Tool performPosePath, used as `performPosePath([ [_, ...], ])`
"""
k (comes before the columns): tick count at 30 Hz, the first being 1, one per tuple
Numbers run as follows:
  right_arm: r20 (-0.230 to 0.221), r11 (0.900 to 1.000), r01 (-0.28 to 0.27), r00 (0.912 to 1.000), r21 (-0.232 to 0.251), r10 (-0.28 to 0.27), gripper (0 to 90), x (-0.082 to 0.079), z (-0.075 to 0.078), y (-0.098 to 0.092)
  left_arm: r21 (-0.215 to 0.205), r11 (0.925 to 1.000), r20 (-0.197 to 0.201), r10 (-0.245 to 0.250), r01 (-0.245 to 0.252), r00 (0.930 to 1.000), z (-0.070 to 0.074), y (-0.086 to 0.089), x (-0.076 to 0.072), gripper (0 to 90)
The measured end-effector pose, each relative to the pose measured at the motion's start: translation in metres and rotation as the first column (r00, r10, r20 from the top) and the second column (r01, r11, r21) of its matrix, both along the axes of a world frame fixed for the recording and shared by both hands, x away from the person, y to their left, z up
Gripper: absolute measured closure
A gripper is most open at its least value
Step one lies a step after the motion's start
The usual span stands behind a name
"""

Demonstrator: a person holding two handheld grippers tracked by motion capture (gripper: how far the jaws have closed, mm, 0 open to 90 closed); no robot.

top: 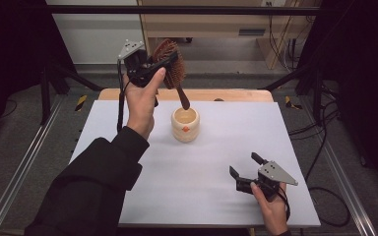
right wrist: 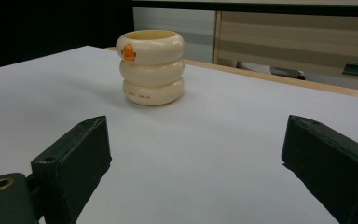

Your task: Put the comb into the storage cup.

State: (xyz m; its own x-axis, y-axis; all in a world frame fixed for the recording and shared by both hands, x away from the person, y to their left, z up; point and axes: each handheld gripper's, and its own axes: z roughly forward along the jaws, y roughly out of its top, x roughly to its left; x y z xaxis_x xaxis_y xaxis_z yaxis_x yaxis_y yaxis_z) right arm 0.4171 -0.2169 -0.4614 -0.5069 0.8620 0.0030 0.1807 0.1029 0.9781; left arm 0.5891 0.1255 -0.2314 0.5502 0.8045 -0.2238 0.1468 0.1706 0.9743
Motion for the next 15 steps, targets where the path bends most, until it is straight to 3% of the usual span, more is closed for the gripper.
performPosePath([
  [15,-0.007,1.000,0.001,1.0000,0.006,-0.001,7.9,0.000,-0.001,-0.001,0.048,0.9986,0.001,0.021,-0.021,0.9998,-0.014,-0.006,0.013,49.3],
])
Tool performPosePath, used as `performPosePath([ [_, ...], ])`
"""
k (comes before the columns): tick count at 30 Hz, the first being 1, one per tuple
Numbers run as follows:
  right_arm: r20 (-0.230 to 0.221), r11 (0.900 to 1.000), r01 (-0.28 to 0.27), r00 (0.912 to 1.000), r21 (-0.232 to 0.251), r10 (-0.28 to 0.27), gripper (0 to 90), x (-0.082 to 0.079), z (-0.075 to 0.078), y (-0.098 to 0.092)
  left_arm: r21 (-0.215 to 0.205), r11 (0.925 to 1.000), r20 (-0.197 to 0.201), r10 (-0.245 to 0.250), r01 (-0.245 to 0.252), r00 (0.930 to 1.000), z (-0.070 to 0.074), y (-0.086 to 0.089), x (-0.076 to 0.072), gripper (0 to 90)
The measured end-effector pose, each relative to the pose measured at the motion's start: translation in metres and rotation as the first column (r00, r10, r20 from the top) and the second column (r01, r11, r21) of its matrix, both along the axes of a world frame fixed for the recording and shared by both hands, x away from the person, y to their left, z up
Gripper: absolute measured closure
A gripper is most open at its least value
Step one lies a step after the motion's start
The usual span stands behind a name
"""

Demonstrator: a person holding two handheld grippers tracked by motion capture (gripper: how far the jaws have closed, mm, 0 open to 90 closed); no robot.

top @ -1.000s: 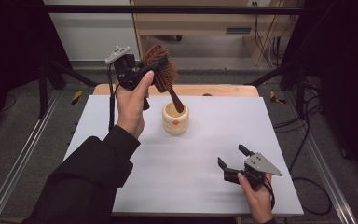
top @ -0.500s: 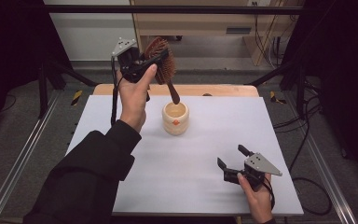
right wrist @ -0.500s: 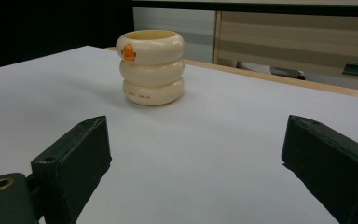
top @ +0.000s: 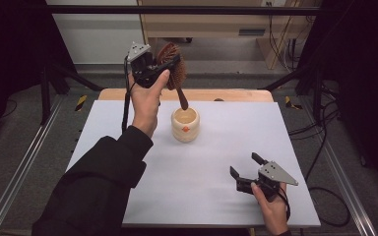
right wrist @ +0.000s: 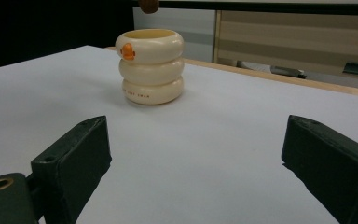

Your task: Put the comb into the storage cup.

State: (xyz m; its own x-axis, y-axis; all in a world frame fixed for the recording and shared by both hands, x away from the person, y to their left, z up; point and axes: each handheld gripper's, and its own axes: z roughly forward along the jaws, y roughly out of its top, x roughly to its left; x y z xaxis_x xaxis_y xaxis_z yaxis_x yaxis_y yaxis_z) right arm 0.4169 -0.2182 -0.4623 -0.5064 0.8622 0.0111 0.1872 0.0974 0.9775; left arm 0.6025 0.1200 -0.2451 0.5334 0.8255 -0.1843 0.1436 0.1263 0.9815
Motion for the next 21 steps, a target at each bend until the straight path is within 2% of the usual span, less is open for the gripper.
performPosePath([
  [14,-0.005,1.000,0.000,1.0000,0.005,0.000,7.9,0.001,-0.002,0.000,0.008,1.0000,-0.012,-0.001,0.001,0.9999,-0.007,-0.005,0.003,49.3],
  [21,-0.011,1.000,-0.002,0.9999,0.005,0.002,7.9,0.001,-0.002,0.001,0.008,1.0000,-0.028,0.002,-0.002,0.9996,-0.020,-0.005,0.004,49.2],
])
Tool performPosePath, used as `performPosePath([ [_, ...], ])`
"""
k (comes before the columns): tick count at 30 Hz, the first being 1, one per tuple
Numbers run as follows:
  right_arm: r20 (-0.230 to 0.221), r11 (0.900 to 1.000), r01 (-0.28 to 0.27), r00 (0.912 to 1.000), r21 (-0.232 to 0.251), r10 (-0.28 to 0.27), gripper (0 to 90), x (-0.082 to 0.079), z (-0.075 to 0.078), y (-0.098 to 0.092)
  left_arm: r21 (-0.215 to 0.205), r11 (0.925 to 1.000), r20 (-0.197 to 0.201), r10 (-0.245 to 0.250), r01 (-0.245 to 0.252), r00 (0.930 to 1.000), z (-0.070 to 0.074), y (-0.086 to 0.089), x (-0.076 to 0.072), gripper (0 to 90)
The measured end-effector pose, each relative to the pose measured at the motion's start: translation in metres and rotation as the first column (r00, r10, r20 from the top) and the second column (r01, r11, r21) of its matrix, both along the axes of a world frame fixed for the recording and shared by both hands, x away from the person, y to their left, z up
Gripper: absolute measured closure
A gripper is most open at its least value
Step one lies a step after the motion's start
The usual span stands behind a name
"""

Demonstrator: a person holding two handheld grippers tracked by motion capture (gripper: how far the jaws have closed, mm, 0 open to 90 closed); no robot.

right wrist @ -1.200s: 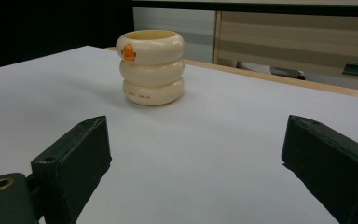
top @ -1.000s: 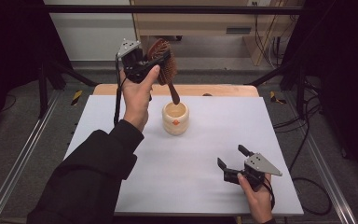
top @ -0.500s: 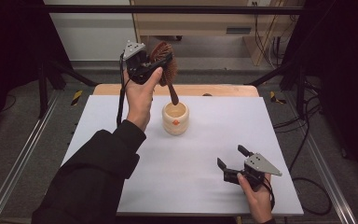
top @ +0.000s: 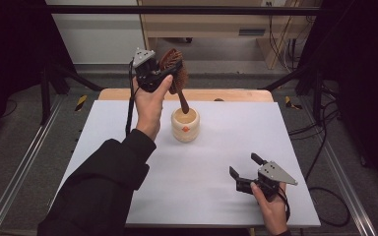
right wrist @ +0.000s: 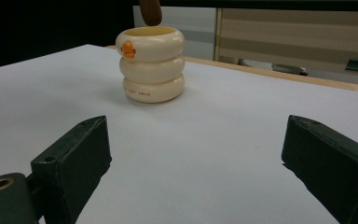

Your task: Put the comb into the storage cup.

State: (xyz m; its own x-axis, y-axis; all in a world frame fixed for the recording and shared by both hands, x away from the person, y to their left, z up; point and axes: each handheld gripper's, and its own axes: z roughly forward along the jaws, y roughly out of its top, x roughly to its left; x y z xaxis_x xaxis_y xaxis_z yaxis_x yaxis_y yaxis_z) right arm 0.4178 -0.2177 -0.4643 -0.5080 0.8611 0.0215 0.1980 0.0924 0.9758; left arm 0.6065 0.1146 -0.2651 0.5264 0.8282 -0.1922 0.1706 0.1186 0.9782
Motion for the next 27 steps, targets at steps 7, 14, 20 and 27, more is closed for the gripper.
performPosePath([
  [7,0.000,1.000,-0.003,1.0000,-0.002,0.003,7.8,0.000,0.000,0.000,-0.002,1.0000,-0.019,-0.003,0.003,0.9998,-0.012,-0.002,0.001,49.2],
  [14,-0.003,1.000,-0.007,1.0000,-0.003,0.007,7.7,0.000,-0.001,0.000,0.004,1.0000,-0.025,-0.006,0.006,0.9997,-0.017,-0.004,0.002,49.3],
  [20,-0.004,1.000,-0.009,1.0000,-0.003,0.009,7.7,0.000,-0.001,0.000,0.009,0.9999,-0.036,-0.006,0.006,0.9993,-0.022,-0.006,0.003,49.2],
  [27,-0.003,1.000,-0.008,1.0000,-0.003,0.008,7.7,0.000,-0.001,0.000,0.016,0.9999,-0.043,-0.006,0.006,0.9990,-0.026,-0.008,0.004,49.2],
])
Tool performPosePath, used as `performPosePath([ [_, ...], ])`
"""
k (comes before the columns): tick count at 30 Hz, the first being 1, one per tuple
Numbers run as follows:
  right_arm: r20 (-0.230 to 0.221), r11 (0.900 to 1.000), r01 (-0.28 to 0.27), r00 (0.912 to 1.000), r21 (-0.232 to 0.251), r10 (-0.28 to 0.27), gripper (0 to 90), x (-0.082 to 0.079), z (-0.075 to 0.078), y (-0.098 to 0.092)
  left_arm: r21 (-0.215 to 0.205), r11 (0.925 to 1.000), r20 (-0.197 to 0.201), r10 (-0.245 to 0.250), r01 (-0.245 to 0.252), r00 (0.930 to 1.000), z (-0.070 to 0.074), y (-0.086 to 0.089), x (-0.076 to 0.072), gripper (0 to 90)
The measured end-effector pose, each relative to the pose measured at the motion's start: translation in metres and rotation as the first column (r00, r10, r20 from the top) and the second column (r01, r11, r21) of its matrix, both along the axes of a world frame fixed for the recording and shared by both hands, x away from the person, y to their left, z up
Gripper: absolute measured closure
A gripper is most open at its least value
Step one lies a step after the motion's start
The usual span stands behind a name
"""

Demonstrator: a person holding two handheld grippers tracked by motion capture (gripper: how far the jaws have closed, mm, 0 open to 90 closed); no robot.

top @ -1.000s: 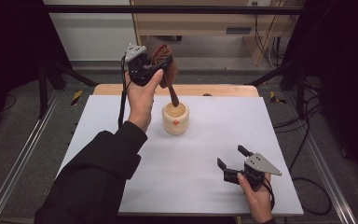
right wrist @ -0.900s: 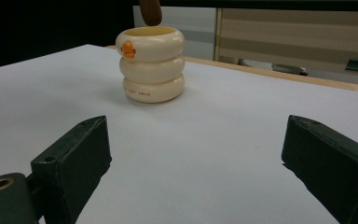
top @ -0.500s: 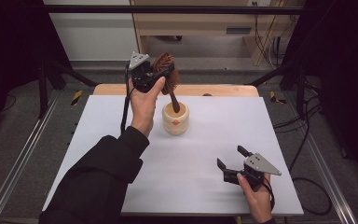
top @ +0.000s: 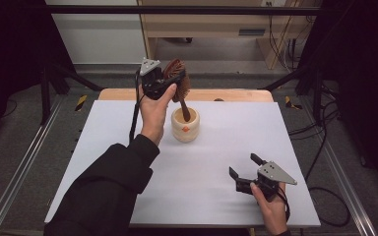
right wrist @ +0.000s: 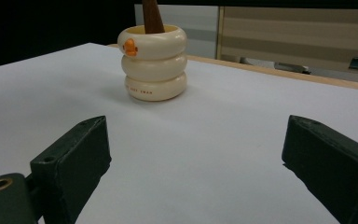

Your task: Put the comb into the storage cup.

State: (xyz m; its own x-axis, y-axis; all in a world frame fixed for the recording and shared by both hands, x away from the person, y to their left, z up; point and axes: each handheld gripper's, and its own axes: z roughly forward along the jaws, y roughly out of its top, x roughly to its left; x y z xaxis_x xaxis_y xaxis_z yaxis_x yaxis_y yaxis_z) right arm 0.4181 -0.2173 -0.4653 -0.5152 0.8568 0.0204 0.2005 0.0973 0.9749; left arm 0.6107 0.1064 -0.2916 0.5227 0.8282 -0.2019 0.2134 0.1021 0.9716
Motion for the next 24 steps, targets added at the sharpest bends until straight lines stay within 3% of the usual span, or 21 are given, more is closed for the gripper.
performPosePath([
  [24,0.001,1.000,-0.002,1.0000,-0.002,0.002,7.7,0.000,0.000,0.000,0.043,0.9987,-0.018,-0.026,0.026,0.9995,-0.013,-0.012,0.000,49.1],
])
